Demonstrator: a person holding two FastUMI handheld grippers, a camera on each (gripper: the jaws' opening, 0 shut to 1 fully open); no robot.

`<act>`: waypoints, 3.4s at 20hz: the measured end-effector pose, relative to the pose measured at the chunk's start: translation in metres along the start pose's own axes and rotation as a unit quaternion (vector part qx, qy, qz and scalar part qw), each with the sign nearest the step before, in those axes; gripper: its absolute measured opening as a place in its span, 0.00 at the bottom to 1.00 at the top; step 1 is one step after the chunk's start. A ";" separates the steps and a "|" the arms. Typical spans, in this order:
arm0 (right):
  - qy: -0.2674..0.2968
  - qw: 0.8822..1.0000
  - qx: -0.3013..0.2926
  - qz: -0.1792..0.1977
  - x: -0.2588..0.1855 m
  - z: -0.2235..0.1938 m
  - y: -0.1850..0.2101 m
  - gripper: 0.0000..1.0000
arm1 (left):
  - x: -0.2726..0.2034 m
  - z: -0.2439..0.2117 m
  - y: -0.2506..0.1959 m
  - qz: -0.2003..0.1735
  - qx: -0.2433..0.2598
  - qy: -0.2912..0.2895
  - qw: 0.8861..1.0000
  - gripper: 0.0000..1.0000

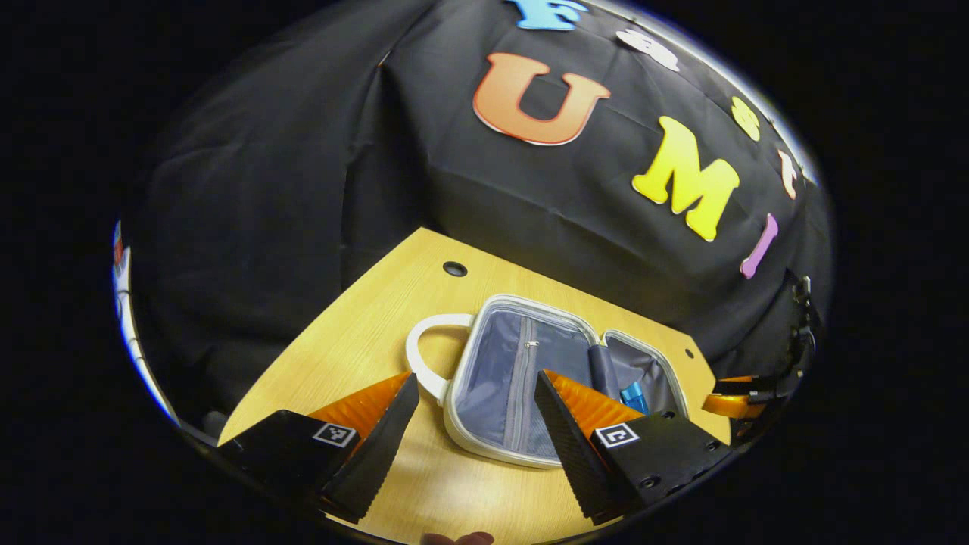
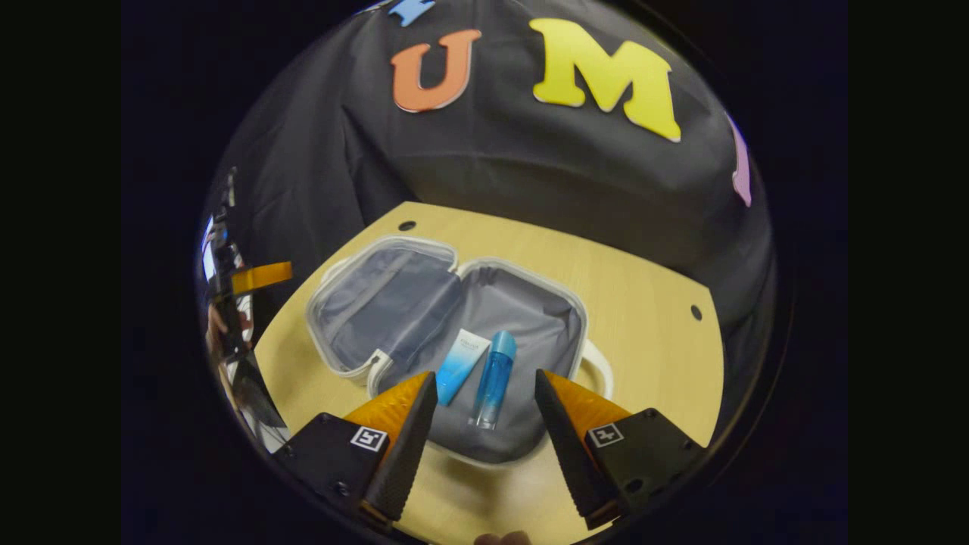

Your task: First open the suitcase, pack the skin care products into it, and then close the suitcase.

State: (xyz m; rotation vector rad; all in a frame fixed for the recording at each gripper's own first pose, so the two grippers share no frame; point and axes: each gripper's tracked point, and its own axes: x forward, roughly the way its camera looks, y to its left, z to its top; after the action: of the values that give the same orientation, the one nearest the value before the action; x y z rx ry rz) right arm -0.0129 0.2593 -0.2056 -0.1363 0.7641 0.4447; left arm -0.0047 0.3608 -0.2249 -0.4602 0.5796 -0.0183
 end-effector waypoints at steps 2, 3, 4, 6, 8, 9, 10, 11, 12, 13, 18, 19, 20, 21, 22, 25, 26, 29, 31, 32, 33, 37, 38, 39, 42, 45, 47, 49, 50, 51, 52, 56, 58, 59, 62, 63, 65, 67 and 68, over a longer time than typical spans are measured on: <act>-0.009 1.000 -0.016 0.013 -0.025 0.003 -0.002 0.77 | 0.033 0.002 0.026 -0.021 -0.064 0.016 0.998 0.98; -0.008 1.000 -0.012 0.018 -0.036 0.003 -0.004 0.77 | 0.046 0.003 0.033 -0.031 -0.091 0.022 0.995 0.97; -0.005 1.000 -0.006 0.021 -0.039 0.000 -0.004 0.78 | 0.058 0.001 0.042 -0.034 -0.112 0.031 0.993 0.97; -0.003 1.000 -0.001 0.022 -0.047 -0.003 -0.010 0.78 | 0.085 -0.013 0.063 -0.023 -0.123 0.050 0.991 0.96; -0.003 1.000 -0.019 0.017 -0.058 -0.004 -0.013 0.78 | 0.105 -0.017 0.064 -0.033 -0.173 0.071 0.982 0.96; -0.002 1.000 -0.021 0.016 -0.058 -0.003 -0.013 0.78 | 0.113 -0.017 0.062 -0.040 -0.190 0.072 0.978 0.95; -0.001 1.000 -0.018 0.017 -0.060 -0.002 -0.013 0.78 | 0.120 -0.017 0.060 -0.045 -0.202 0.075 0.975 0.92; -0.002 1.000 -0.011 0.018 -0.062 -0.001 -0.012 0.78 | 0.124 -0.019 0.061 -0.041 -0.208 0.079 0.974 0.72; -0.003 1.000 0.000 0.017 -0.061 0.001 -0.015 0.78 | 0.130 -0.024 0.061 -0.036 -0.212 0.087 0.973 0.83; -0.005 1.000 0.014 0.016 -0.061 0.003 -0.017 0.78 | 0.133 -0.025 0.056 -0.033 -0.218 0.094 0.971 0.61; -0.026 0.998 0.060 0.009 -0.068 0.008 -0.033 0.78 | 0.131 -0.018 0.044 -0.023 -0.234 0.089 0.968 0.14; -0.033 0.997 0.068 0.006 -0.069 0.009 -0.036 0.78 | 0.126 -0.010 0.041 -0.020 -0.224 0.082 0.971 0.11; -0.041 0.996 0.076 0.001 -0.071 0.011 -0.041 0.75 | 0.119 -0.003 0.036 -0.014 -0.208 0.076 0.975 0.09; -0.051 0.995 0.084 -0.005 -0.075 0.013 -0.047 0.75 | 0.113 0.006 0.031 -0.010 -0.190 0.068 0.979 0.07; -0.066 0.993 0.095 -0.014 -0.078 0.019 -0.055 0.75 | 0.103 0.018 0.022 -0.001 -0.166 0.055 0.985 0.06; -0.089 0.990 0.106 -0.021 -0.088 0.021 -0.065 0.78 | 0.079 0.049 -0.010 0.008 -0.113 0.021 0.993 0.05; -0.094 0.990 0.107 -0.022 -0.091 0.021 -0.066 0.75 | 0.071 0.060 -0.023 0.010 -0.096 0.010 0.995 0.05; -0.107 0.988 0.110 -0.023 -0.102 0.013 -0.071 0.75 | 0.040 0.086 -0.074 0.005 -0.037 -0.029 0.999 0.05; -0.112 0.987 0.111 -0.022 -0.110 0.010 -0.076 0.78 | 0.022 0.095 -0.118 -0.004 0.006 -0.051 0.999 0.05; -0.116 0.987 0.107 -0.024 -0.114 0.009 -0.081 0.76 | 0.013 0.100 -0.143 -0.012 0.019 -0.059 0.998 0.05; -0.122 0.987 0.103 -0.029 -0.119 0.010 -0.088 0.78 | 0.008 0.101 -0.165 -0.017 0.030 -0.066 0.997 0.04; -0.155 0.982 0.094 -0.045 -0.139 0.011 -0.118 0.77 | -0.002 0.091 -0.242 -0.022 0.097 -0.094 0.991 0.05; -0.162 0.980 0.095 -0.058 -0.147 0.010 -0.130 0.79 | -0.001 0.084 -0.263 -0.015 0.125 -0.102 0.987 0.05; -0.169 0.978 0.100 -0.072 -0.154 0.007 -0.144 0.82 | 0.002 0.078 -0.276 -0.010 0.144 -0.107 0.984 0.05; -0.172 0.974 0.116 -0.095 -0.167 -0.006 -0.175 0.82 | 0.003 0.058 -0.318 -0.010 0.186 -0.115 0.976 0.05; -0.165 0.970 0.134 -0.114 -0.179 -0.023 -0.203 0.82 | 0.011 0.028 -0.355 -0.003 0.214 -0.117 0.970 0.05; -0.157 0.969 0.138 -0.130 -0.188 -0.038 -0.224 0.79 | 0.021 0.003 -0.380 -0.004 0.224 -0.117 0.968 0.05; -0.147 0.968 0.139 -0.146 -0.199 -0.053 -0.243 0.79 | 0.034 -0.027 -0.398 -0.016 0.238 -0.099 0.966 0.05; -0.141 0.968 0.139 -0.153 -0.202 -0.060 -0.253 0.79 | 0.041 -0.041 -0.405 -0.020 0.248 -0.090 0.964 0.05; -0.135 0.968 0.139 -0.161 -0.206 -0.066 -0.263 0.79 | 0.048 -0.055 -0.413 -0.024 0.259 -0.083 0.962 0.05; -0.126 0.967 0.145 -0.170 -0.212 -0.075 -0.277 0.82 | 0.062 -0.082 -0.427 -0.033 0.275 -0.071 0.958 0.05; -0.101 0.966 0.152 -0.183 -0.219 -0.098 -0.301 0.82 | 0.095 -0.128 -0.433 -0.037 0.303 -0.045 0.951 0.06; -0.091 0.967 0.151 -0.184 -0.220 -0.105 -0.305 0.80 | 0.105 -0.144 -0.436 -0.035 0.309 -0.035 0.950 0.05; -0.087 0.967 0.151 -0.183 -0.221 -0.107 -0.307 0.80 | 0.112 -0.150 -0.436 -0.033 0.314 -0.031 0.948 0.05; -0.079 0.968 0.155 -0.180 -0.220 -0.113 -0.311 0.82 | 0.122 -0.169 -0.433 -0.026 0.325 -0.018 0.945 0.05; -0.076 0.968 0.159 -0.178 -0.219 -0.114 -0.312 0.80 | 0.124 -0.173 -0.431 -0.023 0.328 -0.017 0.944 0.06; -0.074 0.968 0.165 -0.174 -0.218 -0.115 -0.313 0.80 | 0.129 -0.181 -0.431 -0.013 0.330 -0.018 0.944 0.06; -0.075 0.968 0.167 -0.173 -0.219 -0.115 -0.313 0.80 | 0.130 -0.187 -0.434 -0.014 0.322 -0.016 0.947 0.11; -0.077 0.968 0.166 -0.172 -0.220 -0.114 -0.313 0.80 | 0.131 -0.190 -0.441 -0.025 0.319 -0.014 0.947 0.14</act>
State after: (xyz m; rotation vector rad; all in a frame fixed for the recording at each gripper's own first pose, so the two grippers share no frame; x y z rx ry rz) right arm -0.0887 -0.1288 -0.1470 0.0783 0.6355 -0.0069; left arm 0.0530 -0.1328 -0.2466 0.1571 0.5007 -0.2408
